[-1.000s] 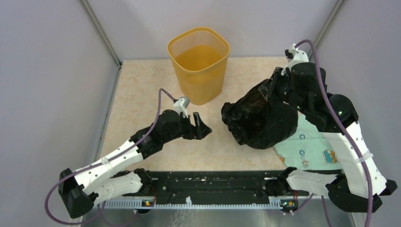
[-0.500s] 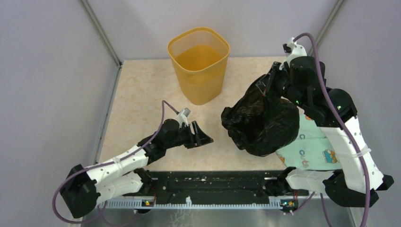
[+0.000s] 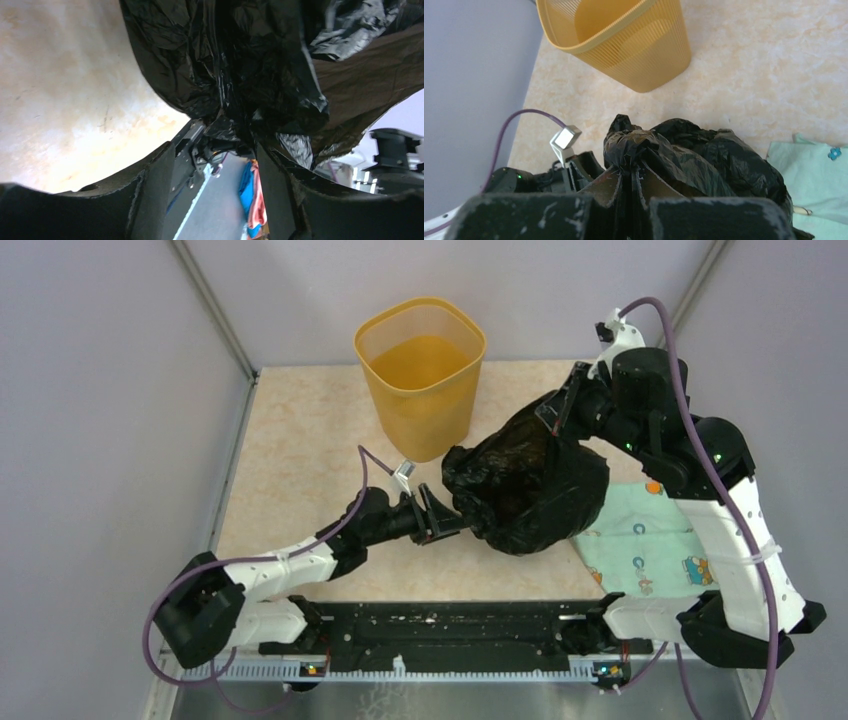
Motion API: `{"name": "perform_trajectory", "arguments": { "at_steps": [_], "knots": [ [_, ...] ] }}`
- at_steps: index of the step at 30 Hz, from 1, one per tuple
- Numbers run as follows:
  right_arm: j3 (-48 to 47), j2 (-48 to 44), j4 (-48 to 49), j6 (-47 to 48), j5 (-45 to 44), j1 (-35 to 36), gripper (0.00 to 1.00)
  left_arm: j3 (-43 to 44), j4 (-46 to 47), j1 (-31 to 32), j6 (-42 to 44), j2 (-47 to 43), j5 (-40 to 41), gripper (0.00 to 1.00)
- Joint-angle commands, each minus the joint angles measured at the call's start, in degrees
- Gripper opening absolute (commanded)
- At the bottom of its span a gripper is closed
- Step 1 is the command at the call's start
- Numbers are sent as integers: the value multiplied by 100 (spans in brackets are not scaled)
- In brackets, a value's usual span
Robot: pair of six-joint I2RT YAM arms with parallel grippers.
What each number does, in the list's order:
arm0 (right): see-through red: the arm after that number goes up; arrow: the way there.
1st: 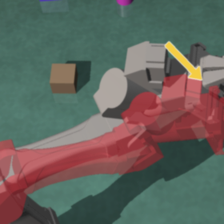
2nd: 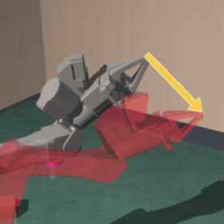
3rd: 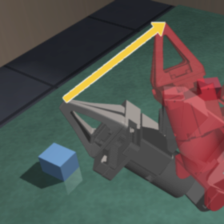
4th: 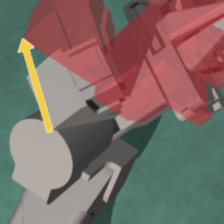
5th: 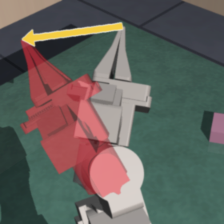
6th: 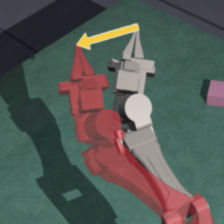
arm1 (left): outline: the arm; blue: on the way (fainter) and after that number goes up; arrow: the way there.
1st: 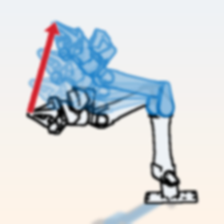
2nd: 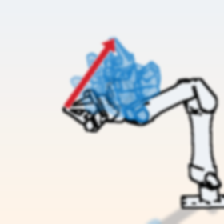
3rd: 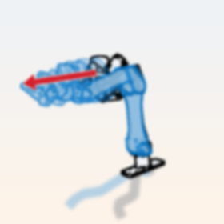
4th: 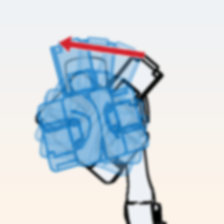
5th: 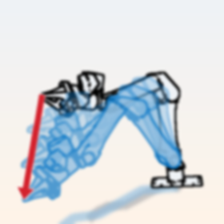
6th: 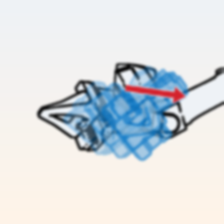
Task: Put the trash bags into the trash bin
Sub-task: Unfold the trash bag at the center of the board.
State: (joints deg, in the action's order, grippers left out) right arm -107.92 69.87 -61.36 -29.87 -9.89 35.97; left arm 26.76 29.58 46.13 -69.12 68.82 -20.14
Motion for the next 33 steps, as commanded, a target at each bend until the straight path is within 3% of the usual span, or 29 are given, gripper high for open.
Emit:
{"name": "perform_trajectory", "arguments": {
  "at_steps": [1, 11, 14, 17, 20, 22, 25, 27, 29, 31, 33],
  "knots": [
    [-180, -52, 30, -110, 154, 37, 0, -46, 1460, 1, -399, 240, 117, 70],
    [351, -489, 139, -329, 223, 41, 0, 396, 2147, -16, -673, 949, 869, 68],
    [484, -616, 111, -351, 129, 42, 0, 824, 2379, -24, -706, 1372, 773, 53],
    [693, -778, -31, -322, -123, 40, 0, 1155, 2075, -48, -550, 1427, 725, 25],
    [911, -996, -415, -225, -744, 40, 0, 1515, 737, -73, 67, 923, 887, 0],
    [987, -1161, -754, -167, -1422, 34, 0, 1993, -797, -118, 631, 424, 1160, 0],
    [655, -1167, -874, 44, -1736, 21, 0, 3091, -2654, -130, 1661, -35, 1734, 0],
    [-205, -897, -656, 370, -1437, 23, 0, 4269, -3564, -122, 2407, 72, 1658, 0],
    [-1724, -415, -540, 655, -1099, 24, 0, 5801, -4143, 38, 3148, 456, 1394, 0],
    [-3516, 102, -433, 893, -709, 17, 0, 7430, -4927, 543, 3907, 905, 1812, 0],
    [-4454, 242, -76, 952, -408, 22, 0, 8970, -5968, 784, 4105, 1329, 2164, 0]
  ]
}}
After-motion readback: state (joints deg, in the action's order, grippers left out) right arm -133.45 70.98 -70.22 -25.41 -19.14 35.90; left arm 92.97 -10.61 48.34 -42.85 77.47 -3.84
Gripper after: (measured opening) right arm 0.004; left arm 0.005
